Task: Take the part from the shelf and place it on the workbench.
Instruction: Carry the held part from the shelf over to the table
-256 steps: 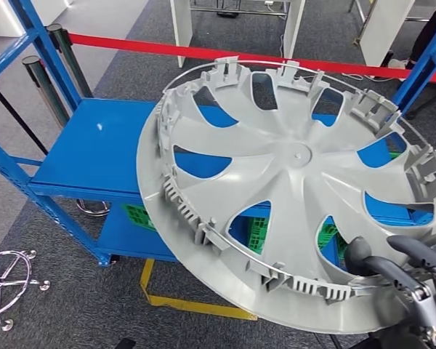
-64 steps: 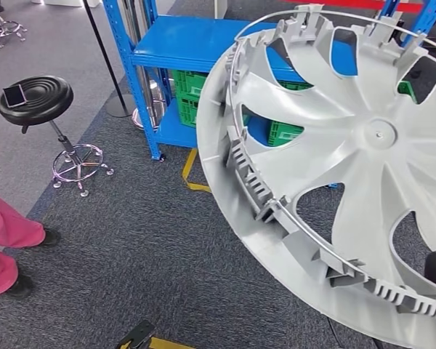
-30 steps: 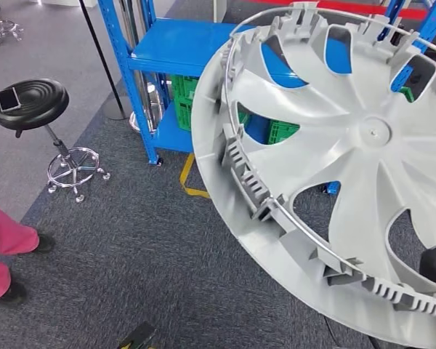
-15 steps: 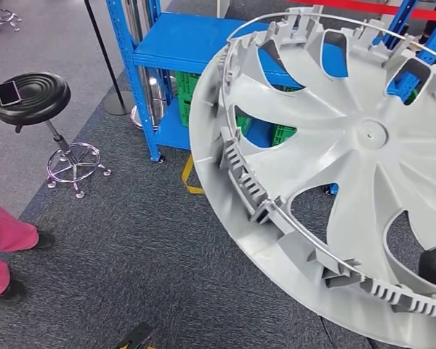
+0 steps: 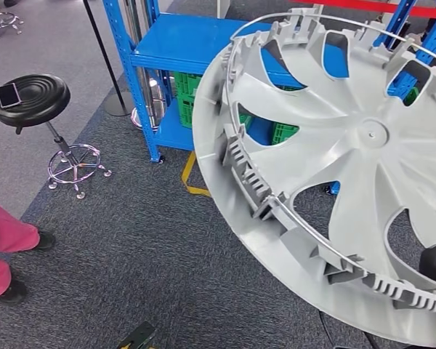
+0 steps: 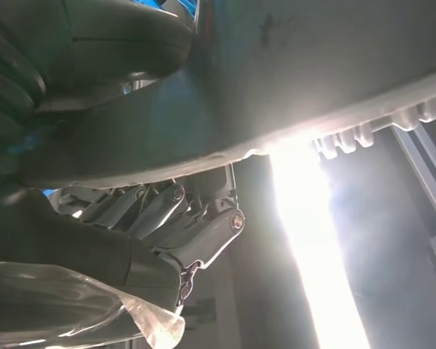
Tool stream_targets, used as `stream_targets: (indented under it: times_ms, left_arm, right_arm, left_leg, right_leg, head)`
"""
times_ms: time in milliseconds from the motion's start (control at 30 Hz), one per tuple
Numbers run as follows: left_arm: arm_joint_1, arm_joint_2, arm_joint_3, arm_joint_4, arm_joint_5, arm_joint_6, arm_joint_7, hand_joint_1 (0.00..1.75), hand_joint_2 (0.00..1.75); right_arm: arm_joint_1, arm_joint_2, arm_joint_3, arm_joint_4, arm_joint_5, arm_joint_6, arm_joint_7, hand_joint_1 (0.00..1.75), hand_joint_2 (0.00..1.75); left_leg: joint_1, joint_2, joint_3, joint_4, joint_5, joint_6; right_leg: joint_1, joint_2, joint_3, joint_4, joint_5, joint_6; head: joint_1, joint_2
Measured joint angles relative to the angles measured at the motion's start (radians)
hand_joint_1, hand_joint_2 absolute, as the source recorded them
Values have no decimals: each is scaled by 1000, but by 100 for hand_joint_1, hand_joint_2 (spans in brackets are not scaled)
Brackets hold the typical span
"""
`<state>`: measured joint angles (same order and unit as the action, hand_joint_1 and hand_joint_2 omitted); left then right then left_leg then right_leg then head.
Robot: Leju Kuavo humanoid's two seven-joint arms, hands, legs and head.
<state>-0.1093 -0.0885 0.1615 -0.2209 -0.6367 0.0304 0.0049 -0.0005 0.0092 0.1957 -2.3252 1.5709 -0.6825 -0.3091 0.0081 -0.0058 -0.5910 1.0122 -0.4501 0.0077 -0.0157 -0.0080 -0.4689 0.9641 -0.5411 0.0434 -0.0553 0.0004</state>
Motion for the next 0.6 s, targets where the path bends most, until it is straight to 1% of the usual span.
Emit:
stream_targets:
  times_ms: [67, 100, 167, 233, 267, 300, 367, 400, 433, 467, 500, 533, 567, 600]
  left_arm:
    - [0, 0, -2, 0, -4, -5, -2, 0, 0]
    - [0, 1, -4, 0, -6, -8, -1, 0, 0]
    - [0, 3, -6, 0, -10, -12, 4, 0, 0]
    - [-1, 3, -8, 0, -13, -12, 11, 0, 0]
    - [-2, 4, -8, 0, -13, -13, 13, 0, 0]
    - [-4, 4, -9, 0, -14, -13, 15, 0, 0]
    - [-5, 4, -10, 0, -14, -12, 16, 0, 0]
    - [-5, 4, -10, 0, -15, -12, 16, 0, 0]
    - [-4, 5, -11, 0, -16, -13, 16, 0, 0]
    - [-4, 5, -12, 0, -16, -13, 16, 0, 0]
    - [-4, 4, -13, 0, -17, -13, 16, 0, 0]
    - [-4, 6, -13, 0, -17, -13, 16, 0, 0]
    - [-4, 7, -14, 0, -18, -12, 16, 0, 0]
    - [-5, 9, -14, 0, -19, -12, 16, 0, 0]
  right_arm:
    - [0, 0, 0, 0, 0, 0, 1, 175, 175]
    - [0, 0, 1, 1, 0, 0, 1, 175, 175]
    - [-1, 0, 3, 1, 0, 0, 1, 175, 175]
    - [-2, 0, 6, 2, 0, 0, 3, 175, 175]
    - [-3, 0, 7, 2, 1, 0, 4, 175, 175]
    - [-4, 0, 8, 2, 0, 0, 4, 175, 175]
    - [-5, 0, 9, 3, 0, 0, 4, 175, 175]
    - [-4, 0, 10, 4, 0, 0, 4, 175, 175]
    - [-4, 0, 10, 5, 0, 0, 5, 175, 175]
    - [-4, 0, 10, 6, 0, 0, 5, 175, 175]
    - [-4, 0, 10, 7, 0, 0, 5, 175, 175]
    - [-5, 0, 11, 8, 0, 0, 5, 175, 175]
    - [-6, 0, 12, 9, 0, 0, 5, 175, 175]
    - [-6, 0, 13, 9, 0, 0, 6, 175, 175]
  left_leg:
    - [-1, 0, 0, 1, -1, 1]
    - [-2, 0, 0, 3, -3, 3]
    - [-6, 0, 0, 4, -4, 10]
    - [0, 1, 6, -11, 5, 19]
    - [2, 2, 9, -19, 11, 23]
    - [5, 3, 11, -27, 15, 26]
    - [4, 3, 10, -29, 17, 28]
    - [4, 3, 9, -28, 17, 27]
    - [4, 3, 8, -27, 17, 26]
    - [5, 3, 8, -26, 17, 24]
    - [7, 2, 8, -23, 16, 19]
    - [8, 0, 7, -19, 15, 13]
    - [8, -1, 3, -13, 14, 4]
    - [7, -3, -2, -6, 13, -5]
  right_leg:
    - [0, 0, 0, -1, 0, 0]
    - [-2, 0, 0, -3, 0, 2]
    - [-4, -1, 1, -6, 3, 8]
    - [-5, 0, -3, 2, -7, 13]
    - [-5, 2, -14, 25, -24, 14]
    - [-6, 3, -36, 69, -51, 15]
    - [-7, 5, -104, 206, -112, 18]
    - [-8, 6, -135, 264, -126, 21]
    - [-10, 6, -151, 290, -120, 23]
    - [-14, 6, -149, 276, -95, 27]
    - [-19, 5, -129, 224, -55, 30]
    - [-24, 5, -100, 158, -21, 36]
    - [-26, 8, -72, 102, 4, 39]
    - [-28, 11, -55, 65, 15, 38]
  head:
    - [0, 0]
    - [0, 0]
    - [0, 0]
    - [0, 0]
    - [1, 0]
    - [2, 0]
    - [4, 0]
    - [4, 0]
    - [4, 0]
    - [4, 0]
    - [4, 0]
    - [4, 0]
    - [6, 0]
    - [7, 0]
